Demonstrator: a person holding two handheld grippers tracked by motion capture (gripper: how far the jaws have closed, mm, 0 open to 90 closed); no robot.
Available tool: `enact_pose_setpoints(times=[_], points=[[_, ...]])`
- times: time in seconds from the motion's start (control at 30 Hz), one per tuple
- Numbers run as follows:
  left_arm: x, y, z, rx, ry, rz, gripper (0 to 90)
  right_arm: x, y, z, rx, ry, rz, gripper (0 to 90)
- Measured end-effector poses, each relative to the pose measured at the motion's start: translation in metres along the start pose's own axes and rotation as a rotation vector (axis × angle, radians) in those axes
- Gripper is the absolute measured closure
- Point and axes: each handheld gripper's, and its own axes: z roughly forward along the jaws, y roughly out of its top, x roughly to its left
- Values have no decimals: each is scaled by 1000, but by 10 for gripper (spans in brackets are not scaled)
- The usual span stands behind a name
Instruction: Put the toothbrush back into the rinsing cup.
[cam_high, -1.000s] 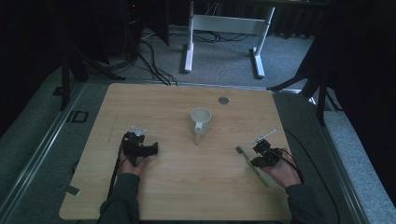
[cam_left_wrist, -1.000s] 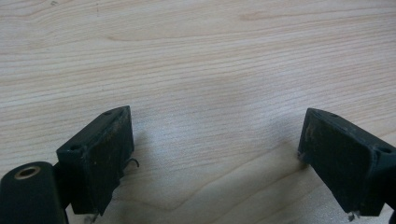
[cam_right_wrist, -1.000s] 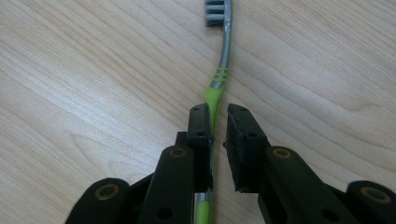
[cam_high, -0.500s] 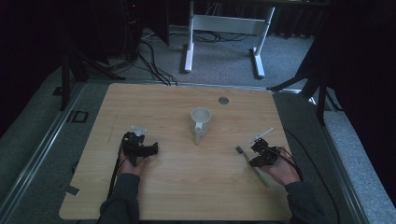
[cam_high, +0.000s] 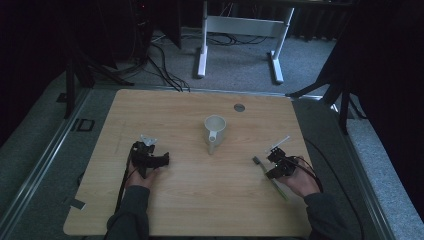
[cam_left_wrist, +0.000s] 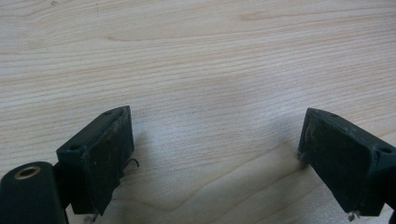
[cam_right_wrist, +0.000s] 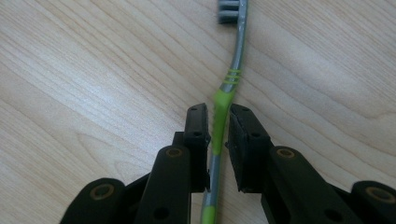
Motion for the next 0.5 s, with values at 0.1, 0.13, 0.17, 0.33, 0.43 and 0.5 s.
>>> enact_pose_setpoints(times=[0.1,0.13,0.17,0.33,0.43,0.5], points=[[0,0,0,0,0,0,108,0,1,1,3,-2,-1,774],[0,0,0,0,0,0,108,0,1,1,3,-2,-3,774],[0,0,0,-1,0,-1,108,1,1,2,3,-5,-6,774],[0,0,0,0,0,0,108,1,2,4,12,-8,-6,775],[0,0,0,-1,0,-1,109,0,2,6,17,-6,-7,775],[0,0,0,0,0,0,108,0,3,7,21,-8,-8,775]])
